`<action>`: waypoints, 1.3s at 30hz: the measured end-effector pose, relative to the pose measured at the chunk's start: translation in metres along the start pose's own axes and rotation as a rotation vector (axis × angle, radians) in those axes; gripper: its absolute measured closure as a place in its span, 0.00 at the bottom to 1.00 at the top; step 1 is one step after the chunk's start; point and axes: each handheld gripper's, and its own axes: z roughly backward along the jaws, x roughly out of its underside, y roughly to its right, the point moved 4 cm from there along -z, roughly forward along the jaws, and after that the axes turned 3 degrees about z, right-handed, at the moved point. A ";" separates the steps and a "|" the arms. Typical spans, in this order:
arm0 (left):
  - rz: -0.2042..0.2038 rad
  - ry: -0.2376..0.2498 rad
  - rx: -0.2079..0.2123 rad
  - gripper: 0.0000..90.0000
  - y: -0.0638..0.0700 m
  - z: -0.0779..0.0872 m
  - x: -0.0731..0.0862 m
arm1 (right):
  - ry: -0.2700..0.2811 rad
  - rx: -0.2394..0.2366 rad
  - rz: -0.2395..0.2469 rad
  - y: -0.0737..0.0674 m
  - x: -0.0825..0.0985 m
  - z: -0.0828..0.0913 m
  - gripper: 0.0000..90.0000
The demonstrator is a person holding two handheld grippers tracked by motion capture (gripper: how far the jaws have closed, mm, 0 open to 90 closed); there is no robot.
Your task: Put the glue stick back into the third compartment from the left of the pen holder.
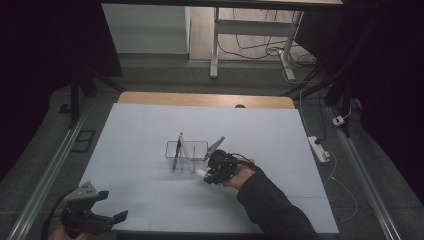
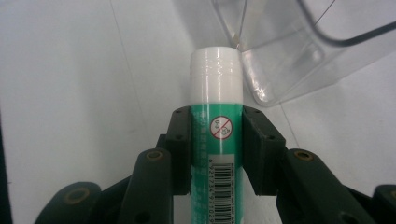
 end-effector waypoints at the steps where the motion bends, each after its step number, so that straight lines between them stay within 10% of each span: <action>1: 0.000 0.000 0.000 0.00 0.000 0.000 0.000 | 0.017 -0.001 0.003 0.000 0.000 0.002 0.73; 39: 0.004 -0.002 0.001 0.00 0.000 0.000 0.000 | 0.320 0.084 -0.076 -0.005 -0.017 0.068 0.73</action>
